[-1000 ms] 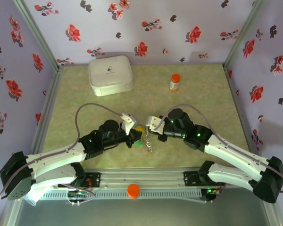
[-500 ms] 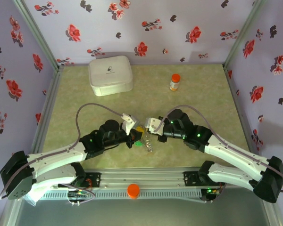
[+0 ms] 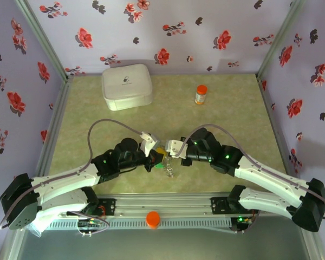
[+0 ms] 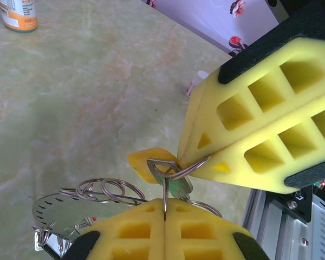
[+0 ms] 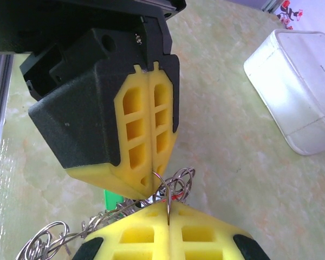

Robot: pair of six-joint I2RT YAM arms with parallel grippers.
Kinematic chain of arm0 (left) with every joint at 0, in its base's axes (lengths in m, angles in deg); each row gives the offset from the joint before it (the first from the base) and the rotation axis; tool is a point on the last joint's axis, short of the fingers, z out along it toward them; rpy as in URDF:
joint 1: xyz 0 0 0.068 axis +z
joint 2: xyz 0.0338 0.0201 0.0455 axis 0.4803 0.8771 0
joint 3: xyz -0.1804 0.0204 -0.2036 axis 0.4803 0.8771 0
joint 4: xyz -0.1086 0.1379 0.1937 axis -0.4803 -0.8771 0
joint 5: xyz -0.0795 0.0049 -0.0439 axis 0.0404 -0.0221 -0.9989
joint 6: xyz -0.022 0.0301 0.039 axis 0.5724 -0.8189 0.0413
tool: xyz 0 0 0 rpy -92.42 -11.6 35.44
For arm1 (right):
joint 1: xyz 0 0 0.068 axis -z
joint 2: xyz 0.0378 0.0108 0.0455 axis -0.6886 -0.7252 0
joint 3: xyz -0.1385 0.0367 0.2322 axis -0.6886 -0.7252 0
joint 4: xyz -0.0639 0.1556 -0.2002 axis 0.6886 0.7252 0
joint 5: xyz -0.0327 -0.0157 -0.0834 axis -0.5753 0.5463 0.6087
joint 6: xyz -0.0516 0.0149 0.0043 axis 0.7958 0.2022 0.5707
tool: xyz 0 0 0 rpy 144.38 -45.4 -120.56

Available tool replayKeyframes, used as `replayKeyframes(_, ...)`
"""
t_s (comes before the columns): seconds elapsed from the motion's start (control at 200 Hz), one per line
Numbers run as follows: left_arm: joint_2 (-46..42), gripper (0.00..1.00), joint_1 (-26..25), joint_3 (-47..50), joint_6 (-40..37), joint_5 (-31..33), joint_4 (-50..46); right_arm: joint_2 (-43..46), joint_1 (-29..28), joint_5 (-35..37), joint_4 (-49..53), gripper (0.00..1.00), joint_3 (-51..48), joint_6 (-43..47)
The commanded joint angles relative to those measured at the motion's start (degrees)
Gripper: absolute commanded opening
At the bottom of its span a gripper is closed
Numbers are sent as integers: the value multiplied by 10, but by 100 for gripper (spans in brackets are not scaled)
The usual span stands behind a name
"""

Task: Put the keys on the keyring

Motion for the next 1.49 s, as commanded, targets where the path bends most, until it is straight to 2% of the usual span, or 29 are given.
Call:
replayKeyframes(0.0,-8,0,9,-16,8,-5,42,-5,-15,-19,48,0,12,17)
replayKeyframes(0.295,-3,0,16,-17,15,-37,54,-22,-45,-17,96,0,27,45)
replayKeyframes(0.525,-11,0,18,-1,-4,-34,78,-5,-54,22,89,0,13,53)
replayKeyframes(0.58,-16,0,18,8,-19,-28,96,9,-54,33,82,17,3,49)
replayKeyframes(0.665,-24,0,18,25,-64,-20,129,26,-54,39,92,26,-1,45)
replayKeyframes(0.765,-34,0,18,45,-125,5,167,40,-54,48,112,30,3,35)
replayKeyframes(0.925,-41,0,18,89,-246,-11,260,84,-50,75,98,33,4,-13)
replayKeyframes(1.045,-46,0,19,117,-317,-40,306,117,-11,7,63,32,-4,-81)
replayKeyframes(1.21,-49,0,21,112,-371,-109,278,117,64,-181,-10,24,-16,-168)
replayKeyframes(1.295,-47,0,21,111,-368,-122,281,94,65,-208,-27,25,-15,-175)
replayKeyframes(1.49,-39,0,22,118,-336,-137,314,71,63,-213,-38,26,-23,-156)
